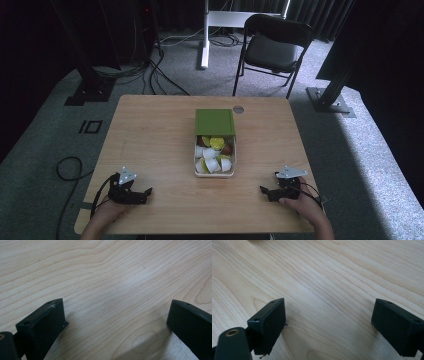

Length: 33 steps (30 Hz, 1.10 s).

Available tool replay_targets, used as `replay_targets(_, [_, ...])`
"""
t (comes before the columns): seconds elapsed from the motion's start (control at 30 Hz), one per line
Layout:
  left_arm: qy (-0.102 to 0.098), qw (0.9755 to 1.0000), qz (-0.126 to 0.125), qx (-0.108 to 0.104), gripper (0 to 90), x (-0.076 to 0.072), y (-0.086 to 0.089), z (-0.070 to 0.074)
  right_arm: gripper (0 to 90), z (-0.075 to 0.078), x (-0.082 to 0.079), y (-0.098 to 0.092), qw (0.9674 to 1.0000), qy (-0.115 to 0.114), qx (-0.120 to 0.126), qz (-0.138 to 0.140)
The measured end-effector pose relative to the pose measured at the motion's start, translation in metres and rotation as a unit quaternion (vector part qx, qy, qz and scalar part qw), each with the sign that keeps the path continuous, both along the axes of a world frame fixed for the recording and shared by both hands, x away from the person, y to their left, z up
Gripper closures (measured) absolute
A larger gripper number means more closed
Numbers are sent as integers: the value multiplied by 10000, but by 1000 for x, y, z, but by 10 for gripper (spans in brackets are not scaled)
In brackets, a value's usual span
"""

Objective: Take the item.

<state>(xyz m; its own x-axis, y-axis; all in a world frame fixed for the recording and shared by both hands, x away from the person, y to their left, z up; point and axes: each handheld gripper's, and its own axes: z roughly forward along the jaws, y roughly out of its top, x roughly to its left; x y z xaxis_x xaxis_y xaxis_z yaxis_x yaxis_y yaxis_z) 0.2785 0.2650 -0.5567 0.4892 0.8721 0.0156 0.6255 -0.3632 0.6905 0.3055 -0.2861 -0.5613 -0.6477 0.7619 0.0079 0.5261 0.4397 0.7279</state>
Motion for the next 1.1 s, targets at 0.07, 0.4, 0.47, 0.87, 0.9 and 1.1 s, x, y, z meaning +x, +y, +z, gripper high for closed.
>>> replay_targets(0.07, [0,10000,-1,1,28,0,0,0,118,0,0,0,10000,1,0,0])
replay_targets(0.4, [0,10000,0,1,28,0,0,0,118,0,0,0,10000,-1,-4,-79])
replay_targets(0.47, [0,10000,1,-1,28,0,0,0,118,0,0,0,10000,-2,-4,-79])
replay_targets(0.87, [-1,10000,0,1,28,0,0,0,119,0,0,0,10000,1,-4,-83])
replay_targets(0.9, [0,10000,0,2,28,0,0,0,119,0,0,0,10000,-2,-5,-80])
replay_targets(1.1, [-1,10000,0,1,28,0,0,0,119,0,0,2,9999,-8,-13,-136])
